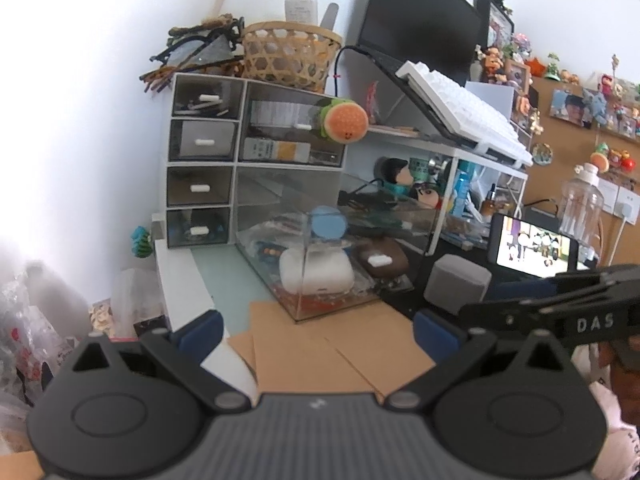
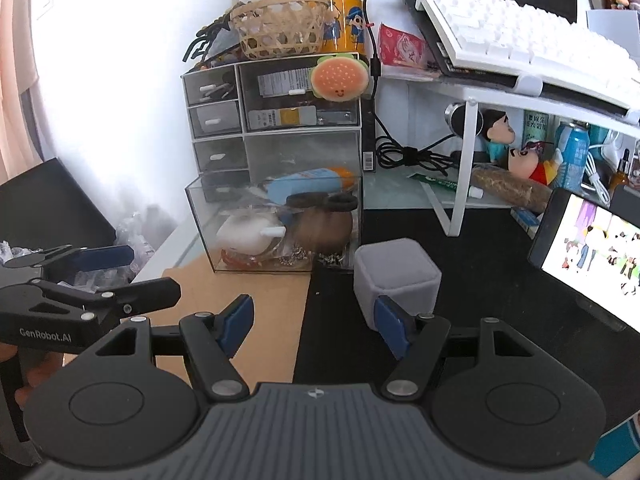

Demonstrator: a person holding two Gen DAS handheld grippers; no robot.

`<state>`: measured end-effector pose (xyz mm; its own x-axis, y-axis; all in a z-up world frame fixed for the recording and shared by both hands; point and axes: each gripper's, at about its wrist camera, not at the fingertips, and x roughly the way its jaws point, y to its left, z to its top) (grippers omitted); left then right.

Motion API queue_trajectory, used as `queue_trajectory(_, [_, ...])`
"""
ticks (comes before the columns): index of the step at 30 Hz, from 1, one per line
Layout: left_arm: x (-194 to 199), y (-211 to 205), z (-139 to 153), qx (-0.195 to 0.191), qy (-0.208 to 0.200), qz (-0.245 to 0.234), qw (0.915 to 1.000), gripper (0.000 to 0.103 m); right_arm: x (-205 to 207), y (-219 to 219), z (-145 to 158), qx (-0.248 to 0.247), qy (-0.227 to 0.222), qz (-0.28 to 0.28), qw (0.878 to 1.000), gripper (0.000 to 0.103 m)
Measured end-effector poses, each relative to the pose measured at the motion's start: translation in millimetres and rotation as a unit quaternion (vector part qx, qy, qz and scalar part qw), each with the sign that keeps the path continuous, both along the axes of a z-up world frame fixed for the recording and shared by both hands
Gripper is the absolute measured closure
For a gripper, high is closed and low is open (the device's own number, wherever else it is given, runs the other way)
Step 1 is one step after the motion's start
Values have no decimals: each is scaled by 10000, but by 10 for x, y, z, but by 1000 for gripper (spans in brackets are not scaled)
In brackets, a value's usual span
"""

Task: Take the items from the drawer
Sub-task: 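Back the open right gripper away from the placed grey box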

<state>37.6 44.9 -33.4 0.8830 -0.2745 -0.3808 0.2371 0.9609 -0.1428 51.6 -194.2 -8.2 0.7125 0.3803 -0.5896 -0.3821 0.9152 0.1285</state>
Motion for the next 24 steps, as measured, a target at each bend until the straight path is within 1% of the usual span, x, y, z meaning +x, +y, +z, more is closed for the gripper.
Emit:
queue_trajectory(8, [32,56,-12,-7,26,92,10000,0,28,57,-131,262,35,-1,9997,32])
queue_trajectory(12, [45,76,-15,3,29,131,9999,0,35,137,-151,237,-78,62,9997,32])
queue_trajectory(17, [62,127,-13,-7,31,205,9998,0,96,225,-162,242,-112,120,9996,32])
queue_trajectory(24, [100,286,-12,-80,50,438,9990,0,197,310,-152,272,-201,138,9993,32])
